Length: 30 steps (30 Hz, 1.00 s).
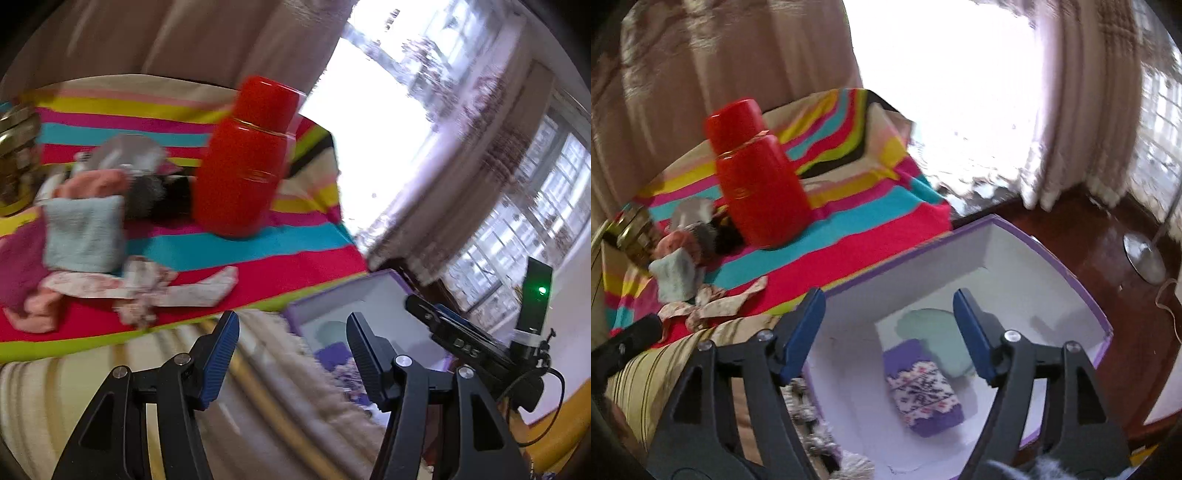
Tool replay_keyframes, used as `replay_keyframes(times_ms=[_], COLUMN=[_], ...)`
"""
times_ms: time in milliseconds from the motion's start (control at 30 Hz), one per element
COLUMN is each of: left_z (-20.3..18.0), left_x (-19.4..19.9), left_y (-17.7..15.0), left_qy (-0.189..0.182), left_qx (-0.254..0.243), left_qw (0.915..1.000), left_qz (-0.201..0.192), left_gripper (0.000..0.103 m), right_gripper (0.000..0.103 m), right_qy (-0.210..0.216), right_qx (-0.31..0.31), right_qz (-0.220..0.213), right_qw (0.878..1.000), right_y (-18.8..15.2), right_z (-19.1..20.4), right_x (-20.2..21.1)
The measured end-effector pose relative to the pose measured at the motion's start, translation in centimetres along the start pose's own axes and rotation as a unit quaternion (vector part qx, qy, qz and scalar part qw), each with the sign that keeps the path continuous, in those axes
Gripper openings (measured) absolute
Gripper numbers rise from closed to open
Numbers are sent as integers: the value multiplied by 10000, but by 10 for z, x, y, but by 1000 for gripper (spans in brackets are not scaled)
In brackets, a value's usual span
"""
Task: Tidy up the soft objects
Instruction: 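Carry both socks into the white box and open both grippers, then grasp the cream floral ribbon with the right gripper while the left gripper grasps the light blue towel sock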
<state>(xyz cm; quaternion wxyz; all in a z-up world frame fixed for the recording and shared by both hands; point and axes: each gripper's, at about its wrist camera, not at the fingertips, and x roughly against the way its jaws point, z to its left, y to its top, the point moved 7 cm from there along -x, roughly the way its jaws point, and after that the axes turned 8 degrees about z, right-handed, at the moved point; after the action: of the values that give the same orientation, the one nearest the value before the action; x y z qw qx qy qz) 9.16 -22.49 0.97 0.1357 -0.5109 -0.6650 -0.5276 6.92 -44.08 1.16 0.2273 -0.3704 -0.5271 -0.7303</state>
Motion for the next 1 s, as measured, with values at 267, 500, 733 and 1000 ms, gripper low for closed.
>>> replay_keyframes(times_ms=[267, 500, 733, 1000], left_z=[86, 147, 183, 201], left_x=[40, 69, 75, 72], left_y=[-8, -13, -11, -8], left_qy=[569, 831, 1009, 1028], left_qx=[699, 1337, 1645, 1728], left_qw=[9953, 9858, 9793, 9783], left_qz=[-350, -585, -606, -503], left_gripper=[61, 61, 61, 61], right_gripper=[75, 75, 75, 75], right_qy=[516, 734, 884, 1114], right_qx=[425, 896, 1227, 2102], right_qz=[232, 318, 471, 1011], right_qw=[9975, 9928, 9874, 9660], right_y=[-8, -11, -11, -22], right_z=[47, 91, 127, 187], right_x=[-9, -10, -20, -51])
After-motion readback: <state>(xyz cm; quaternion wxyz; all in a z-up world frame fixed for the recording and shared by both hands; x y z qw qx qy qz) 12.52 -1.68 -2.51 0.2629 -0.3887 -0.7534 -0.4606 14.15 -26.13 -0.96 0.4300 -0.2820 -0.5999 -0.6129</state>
